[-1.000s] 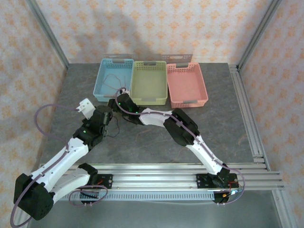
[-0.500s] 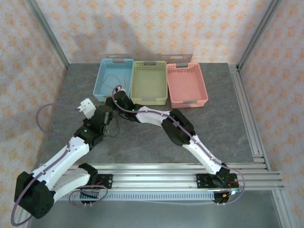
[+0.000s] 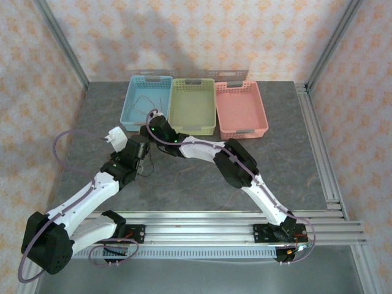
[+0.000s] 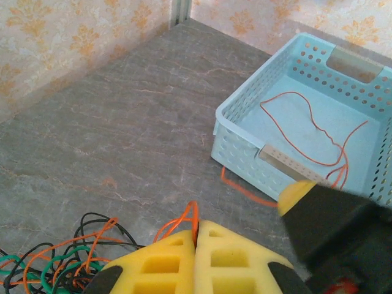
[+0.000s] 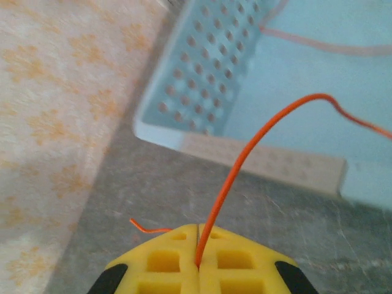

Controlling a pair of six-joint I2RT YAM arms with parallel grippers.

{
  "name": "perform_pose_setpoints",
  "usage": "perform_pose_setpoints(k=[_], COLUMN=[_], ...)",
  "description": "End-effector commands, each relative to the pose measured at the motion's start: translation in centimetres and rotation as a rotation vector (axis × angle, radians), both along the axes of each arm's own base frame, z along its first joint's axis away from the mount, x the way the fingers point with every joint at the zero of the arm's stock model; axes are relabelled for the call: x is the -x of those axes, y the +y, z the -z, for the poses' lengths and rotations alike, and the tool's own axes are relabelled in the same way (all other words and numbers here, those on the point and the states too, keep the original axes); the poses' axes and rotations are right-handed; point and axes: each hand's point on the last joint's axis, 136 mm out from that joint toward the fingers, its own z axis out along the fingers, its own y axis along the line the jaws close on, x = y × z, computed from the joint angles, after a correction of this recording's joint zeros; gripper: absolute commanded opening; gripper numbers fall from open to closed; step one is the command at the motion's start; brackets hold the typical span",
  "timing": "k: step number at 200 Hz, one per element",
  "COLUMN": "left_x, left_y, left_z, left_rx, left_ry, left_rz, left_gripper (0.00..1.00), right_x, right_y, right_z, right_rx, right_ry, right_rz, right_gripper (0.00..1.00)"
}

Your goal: Untangle the cables

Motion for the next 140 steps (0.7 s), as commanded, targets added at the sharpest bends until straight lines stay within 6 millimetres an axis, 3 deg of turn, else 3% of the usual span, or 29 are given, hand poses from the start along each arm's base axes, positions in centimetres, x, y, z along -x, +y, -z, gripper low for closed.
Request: perform_pose_setpoints(k=[1,21,45,66,98,140], left_x=[-0.7,-1.0,-1.3,-1.5,-1.8,-1.9], left_y=[0.2,-0.2,-0.6,-0.9,-1.1,-1.4], left_z=[-0.6,-0.1,0.2,0.5,0.8,0.8], left_rx=[-0.011,-0.005,0.005,0.012,0.012,0.020], left_ry=[-0.015,-0.003,0.003,0.007,0.022,0.021], left_rz=[-0.014,0.006,0.031,0.048,0.056,0.080], left_gripper=[0.00,0.00,0.00,0.00,0.00,0.00], right_x=[-1.7,-3.1,-5.1,-7.1,-9.5,-11.5], right_y=[-1.7,-2.7,-3.5,-3.5,-2.6,-2.8], right_z=[-9.4,-11.1,-11.8,-11.2,-8.7,-5.9], right_rx=[-0.119,-0.144,-0.158,-0.158,-0.105,-0.043], right_ry=[-0.166,-0.187,-0.202,-0.199,-0.178,-0.159], right_rz=[0.040,0.071,0.106,0.133,0.147,0.162], right_gripper=[0.00,0.00,0.00,0.00,0.00,0.34])
